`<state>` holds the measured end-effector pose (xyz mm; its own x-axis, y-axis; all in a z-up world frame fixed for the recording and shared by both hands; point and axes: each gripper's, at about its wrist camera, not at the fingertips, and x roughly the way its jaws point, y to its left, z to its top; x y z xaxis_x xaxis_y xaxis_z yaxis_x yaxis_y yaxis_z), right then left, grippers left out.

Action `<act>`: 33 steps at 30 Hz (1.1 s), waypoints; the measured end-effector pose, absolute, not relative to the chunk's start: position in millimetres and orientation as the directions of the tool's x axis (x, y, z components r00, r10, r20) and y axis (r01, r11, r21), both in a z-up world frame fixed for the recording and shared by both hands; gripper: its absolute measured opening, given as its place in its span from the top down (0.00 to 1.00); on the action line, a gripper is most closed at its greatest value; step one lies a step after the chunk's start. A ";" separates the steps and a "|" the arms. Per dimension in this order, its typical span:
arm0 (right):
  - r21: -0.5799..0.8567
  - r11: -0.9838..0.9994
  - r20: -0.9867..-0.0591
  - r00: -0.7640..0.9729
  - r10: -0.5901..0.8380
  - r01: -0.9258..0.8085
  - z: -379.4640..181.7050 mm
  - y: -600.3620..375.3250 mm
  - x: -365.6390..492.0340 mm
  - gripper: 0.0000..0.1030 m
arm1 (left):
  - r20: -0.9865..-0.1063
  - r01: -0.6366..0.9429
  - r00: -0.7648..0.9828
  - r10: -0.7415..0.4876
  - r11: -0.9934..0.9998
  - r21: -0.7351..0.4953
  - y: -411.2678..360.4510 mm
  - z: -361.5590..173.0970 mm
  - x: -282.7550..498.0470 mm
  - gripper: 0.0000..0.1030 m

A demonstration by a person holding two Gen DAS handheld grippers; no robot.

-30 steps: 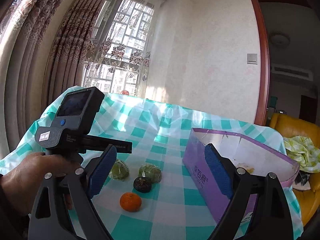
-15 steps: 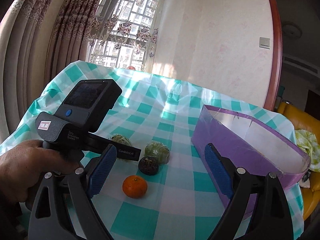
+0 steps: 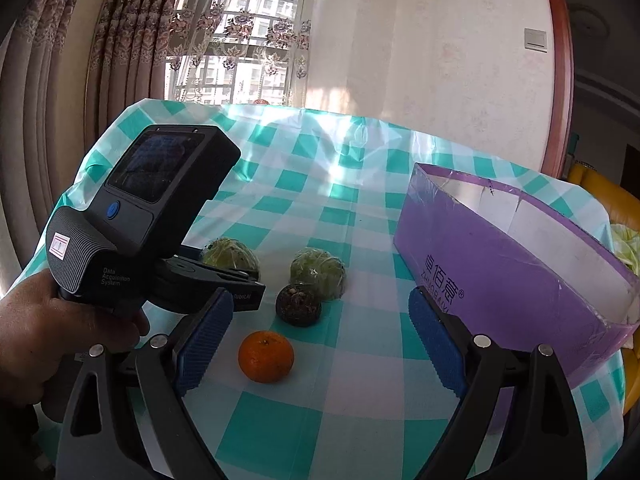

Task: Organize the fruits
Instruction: 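Grasp the green wrapped fruit with the left tool, then grasp a dark round item with the right tool while the left holds the green fruit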

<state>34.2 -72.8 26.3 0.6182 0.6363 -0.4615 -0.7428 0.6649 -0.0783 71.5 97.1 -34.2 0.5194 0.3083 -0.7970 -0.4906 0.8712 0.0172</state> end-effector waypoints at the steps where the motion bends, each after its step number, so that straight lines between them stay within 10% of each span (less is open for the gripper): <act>1: -0.071 0.665 -0.471 0.613 0.634 -0.743 25.2 -72.1 36.5 0.16 | -0.796 -0.501 0.517 0.314 0.865 0.016 99.5 -34.0 70.3 0.42; 20: 0.053 0.680 -0.664 0.482 0.571 -0.731 5.0 -32.7 86.2 0.17 | -0.725 -0.668 0.597 0.343 0.712 -0.214 148.6 -23.0 29.7 0.43; 33: 0.063 0.669 -0.781 0.380 0.495 -0.741 -13.4 -1.3 99.2 0.48 | -0.705 -0.675 0.614 0.353 0.699 -0.237 154.6 -20.3 22.4 0.43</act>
